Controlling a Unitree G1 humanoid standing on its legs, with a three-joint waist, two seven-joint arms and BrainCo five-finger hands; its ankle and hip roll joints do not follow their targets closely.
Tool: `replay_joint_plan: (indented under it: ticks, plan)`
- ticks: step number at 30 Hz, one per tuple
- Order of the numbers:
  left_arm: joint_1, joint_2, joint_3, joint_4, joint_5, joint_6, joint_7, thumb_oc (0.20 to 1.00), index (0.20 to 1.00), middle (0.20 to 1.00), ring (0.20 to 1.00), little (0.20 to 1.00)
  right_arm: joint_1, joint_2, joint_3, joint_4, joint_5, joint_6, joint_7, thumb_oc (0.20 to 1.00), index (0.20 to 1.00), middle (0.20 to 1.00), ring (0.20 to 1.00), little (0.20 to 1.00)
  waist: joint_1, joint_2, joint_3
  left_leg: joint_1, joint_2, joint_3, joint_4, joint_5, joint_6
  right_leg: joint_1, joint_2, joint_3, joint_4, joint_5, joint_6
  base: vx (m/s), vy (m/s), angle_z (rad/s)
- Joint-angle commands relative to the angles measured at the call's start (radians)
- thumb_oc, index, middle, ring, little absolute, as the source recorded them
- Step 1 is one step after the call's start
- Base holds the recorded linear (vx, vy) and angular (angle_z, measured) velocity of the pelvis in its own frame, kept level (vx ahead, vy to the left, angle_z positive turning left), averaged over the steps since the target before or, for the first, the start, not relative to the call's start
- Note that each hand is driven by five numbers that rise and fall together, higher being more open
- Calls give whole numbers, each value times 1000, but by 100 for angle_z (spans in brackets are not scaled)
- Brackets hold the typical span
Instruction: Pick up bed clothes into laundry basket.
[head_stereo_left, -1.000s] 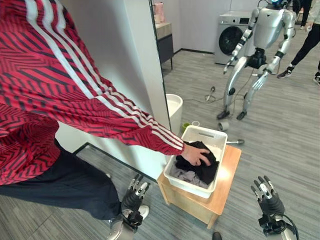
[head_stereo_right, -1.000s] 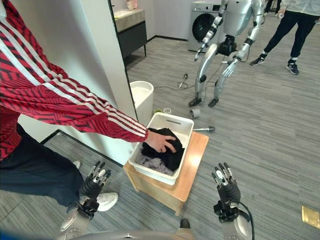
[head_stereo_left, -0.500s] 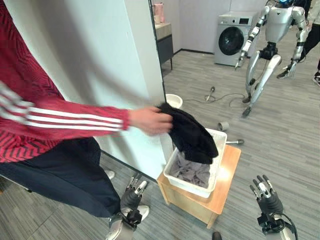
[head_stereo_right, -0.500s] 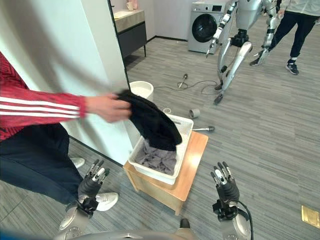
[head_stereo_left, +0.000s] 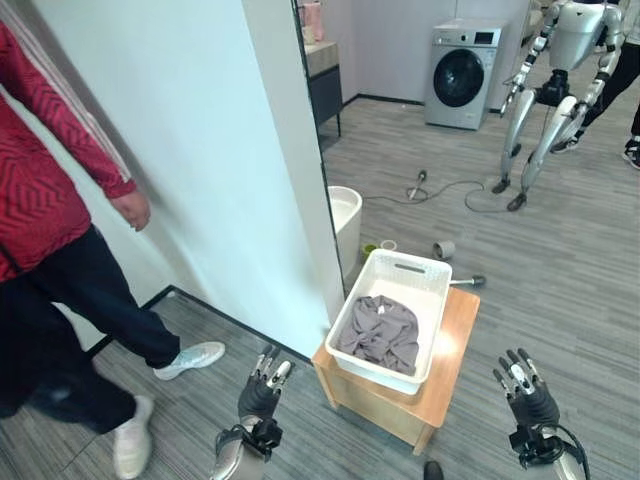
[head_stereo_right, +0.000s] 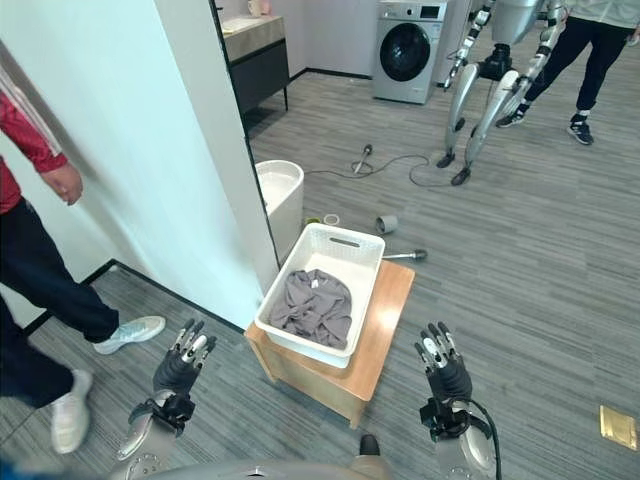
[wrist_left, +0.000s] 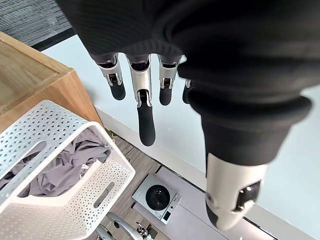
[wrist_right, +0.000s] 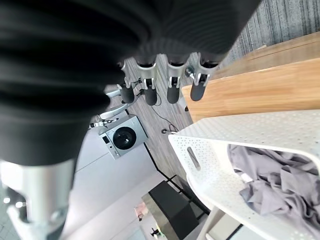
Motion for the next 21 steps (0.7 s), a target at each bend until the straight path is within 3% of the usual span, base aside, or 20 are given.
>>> replay_joint_plan:
  ticks: [1,2,4,5,7,8,10,11,12,13,16,17,18,19,20,21]
  plan:
    - [-92,86,69,-73,-2,-85,13,1000,1000,1000,1000,1000,-96,-19,10,-49,-30,-61,12,1000,1000,1000,1000,1000,22,-18,72,-87,50,-123,110,38,-1,-44,-65,44,373,-116,53,-188,-4,0]
    - [-93,86,69,-73,-2,-85,13,1000,1000,1000,1000,1000,-96,-19,10,-49,-30,-61,12,1000,1000,1000,1000,1000,22,-17,69,-92,51,-123,111,39,-2,-49,-64,44,372,-115,52,-243,-45,38]
    - [-108,97,68,-78,-5,-95,19,1000,1000,1000,1000,1000,-106,-19,26,-52,-28,-60,8,1000,1000,1000,1000,1000,20,-15,87,-122,60,-198,115,61,-1,-56,-11,116,492,-137,50,-175,-125,102]
    - [-91,95,74,-89,-18,-101,14,1000,1000,1000,1000,1000,-102,-28,38,-46,-29,-57,15,1000,1000,1000,1000,1000,28,-22,81,-165,57,-268,143,71,0,-16,30,172,485,-177,22,-126,-154,126]
    - [-91,94,74,-89,-18,-101,14,1000,1000,1000,1000,1000,-102,-29,38,-45,-29,-57,15,1000,1000,1000,1000,1000,28,-20,78,-168,59,-268,143,72,-1,-18,32,172,483,-174,21,-95,-121,159]
    - [-83,93,88,-104,-46,-102,2,1000,1000,1000,1000,1000,-94,-43,42,-57,-25,-56,32,1000,1000,1000,1000,1000,39,-33,74,-239,48,-347,169,107,-3,48,97,243,406,-300,-47,-189,-208,131]
    - [-44,84,107,-104,-40,-102,-13,1000,1000,1000,1000,1000,-99,-57,53,-31,-16,-55,42,1000,1000,1000,1000,1000,71,-53,61,-312,50,-400,164,159,-30,116,125,205,286,-321,-78,-334,-352,86]
    - [-34,80,119,-84,-44,-96,-11,1000,1000,1000,1000,1000,-98,-75,43,-29,-13,-59,35,1000,1000,1000,1000,1000,83,-51,67,-362,77,-449,136,243,-77,121,158,169,242,-317,-93,-308,-299,128]
    - [-34,80,119,-84,-44,-95,-11,1000,1000,1000,1000,1000,-98,-76,43,-29,-13,-59,35,1000,1000,1000,1000,1000,80,-51,67,-364,76,-452,136,244,-77,121,158,165,241,-317,-93,-352,-250,170]
    - [-31,76,125,-74,-55,-96,-17,1000,1000,1000,1000,1000,-102,-86,31,-35,-7,-63,47,1000,1000,1000,1000,1000,81,-55,84,-386,90,-442,142,265,-89,115,160,140,239,-304,-94,-308,-110,108]
    - [-10,73,136,-65,-40,-84,-35,1000,1000,1000,1000,1000,-94,-125,4,-58,-30,-66,46,1000,1000,1000,1000,1000,53,-79,107,-384,121,-277,323,161,-38,87,134,82,221,-263,-107,-360,-96,95]
    - [-10,72,136,-65,-40,-84,-35,1000,1000,1000,1000,1000,-94,-125,3,-58,-30,-66,46,1000,1000,1000,1000,1000,53,-78,105,-387,122,-278,324,161,-38,85,135,81,220,-261,-107,-285,-64,118]
    - [-1,73,137,-64,-34,-81,-45,1000,1000,1000,1000,1000,-88,-127,-12,-61,-30,-71,42,1000,1000,1000,1000,1000,38,-84,105,-367,128,-201,404,118,-28,72,122,45,203,-238,-118,-350,-19,105]
    - [-6,77,120,-68,-43,-70,-60,1000,1000,1000,1000,1000,-78,-108,-38,-64,-6,-87,39,1000,1000,1000,1000,1000,-3,-79,85,-260,165,-32,484,16,-33,59,103,-47,173,-233,-126,-345,-16,96]
    - [-6,77,120,-68,-43,-70,-60,1000,1000,1000,1000,1000,-78,-109,-38,-64,-5,-87,39,1000,1000,1000,1000,1000,-4,-77,88,-259,167,-34,490,11,-34,64,104,-49,173,-235,-126,-266,38,116]
    - [-22,82,107,-70,-47,-69,-59,1000,1000,1000,1000,1000,-77,-101,-47,-67,4,-97,27,1000,1000,1000,1000,1000,-23,-70,77,-212,176,22,492,-16,-36,53,101,-95,169,-234,-126,-102,64,210]
